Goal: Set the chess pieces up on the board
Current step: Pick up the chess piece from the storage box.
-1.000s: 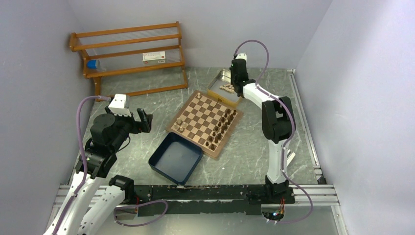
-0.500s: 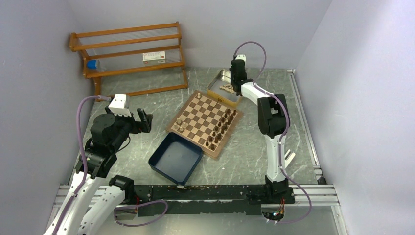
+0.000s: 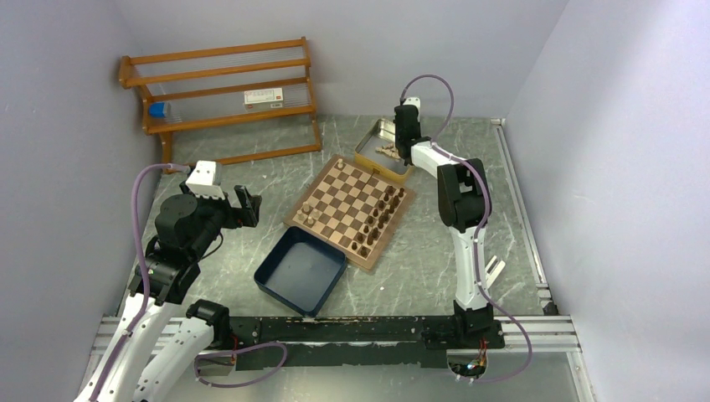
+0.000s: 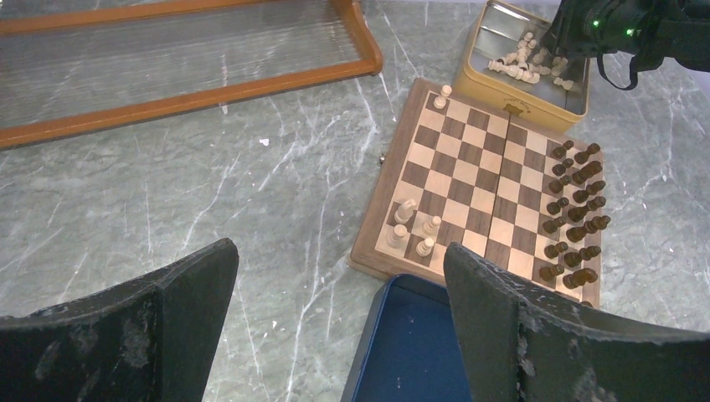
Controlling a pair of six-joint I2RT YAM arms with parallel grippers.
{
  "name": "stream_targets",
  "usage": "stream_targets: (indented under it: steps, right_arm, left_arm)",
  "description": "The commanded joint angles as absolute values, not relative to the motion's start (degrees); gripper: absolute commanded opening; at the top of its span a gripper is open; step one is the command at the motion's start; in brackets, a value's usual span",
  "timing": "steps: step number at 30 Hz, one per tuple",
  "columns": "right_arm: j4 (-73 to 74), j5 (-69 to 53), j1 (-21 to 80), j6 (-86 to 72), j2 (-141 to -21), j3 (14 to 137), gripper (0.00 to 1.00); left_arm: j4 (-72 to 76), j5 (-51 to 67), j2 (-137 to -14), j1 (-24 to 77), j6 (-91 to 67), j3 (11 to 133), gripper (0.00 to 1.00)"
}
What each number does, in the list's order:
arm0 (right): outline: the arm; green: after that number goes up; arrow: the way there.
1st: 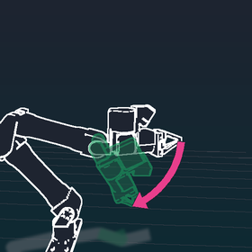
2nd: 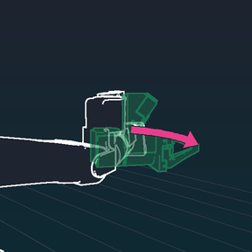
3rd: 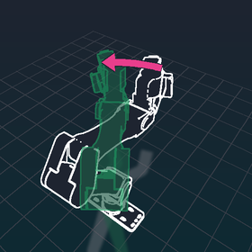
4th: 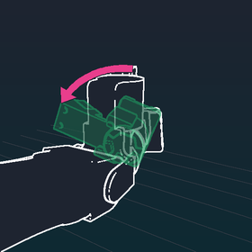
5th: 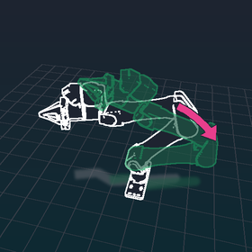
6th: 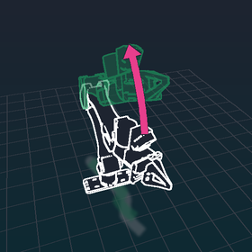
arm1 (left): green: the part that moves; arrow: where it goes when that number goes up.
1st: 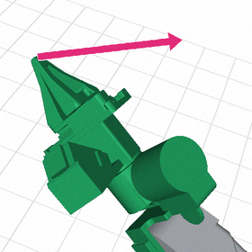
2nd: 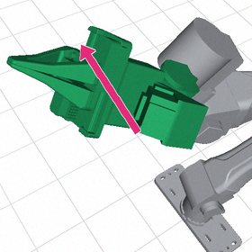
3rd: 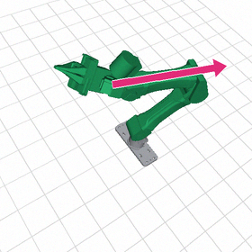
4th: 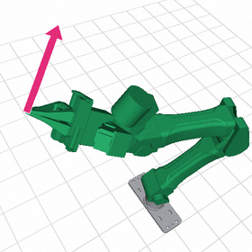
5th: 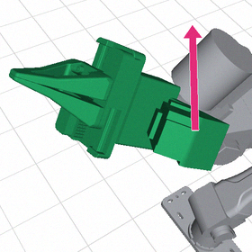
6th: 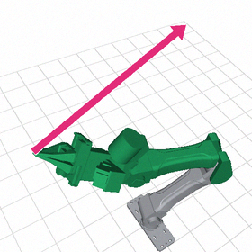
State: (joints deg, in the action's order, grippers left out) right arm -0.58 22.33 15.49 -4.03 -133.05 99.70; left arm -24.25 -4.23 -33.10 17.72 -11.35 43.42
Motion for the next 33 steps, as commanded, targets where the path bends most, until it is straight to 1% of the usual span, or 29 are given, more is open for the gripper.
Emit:
stream_targets:
  steps: [1,16,33]
  right_arm:
    - [-1.76,23.17,14.60,-3.89,-134.48,102.11,0.26]
    - [-0.79,22.06,14.14,-4.22,-136.14,103.82,0.30]
    - [-0.26,20.98,13.65,-4.66,-137.37,104.25,0.30]
  left_arm:
    - [-23.29,-3.61,-33.13,17.31,-11.18,43.35,0.97]
    - [-23.20,-3.64,-33.48,17.31,-11.21,43.36,0.97]
    - [-23.29,-3.85,-33.57,17.31,-11.33,43.40,0.97]
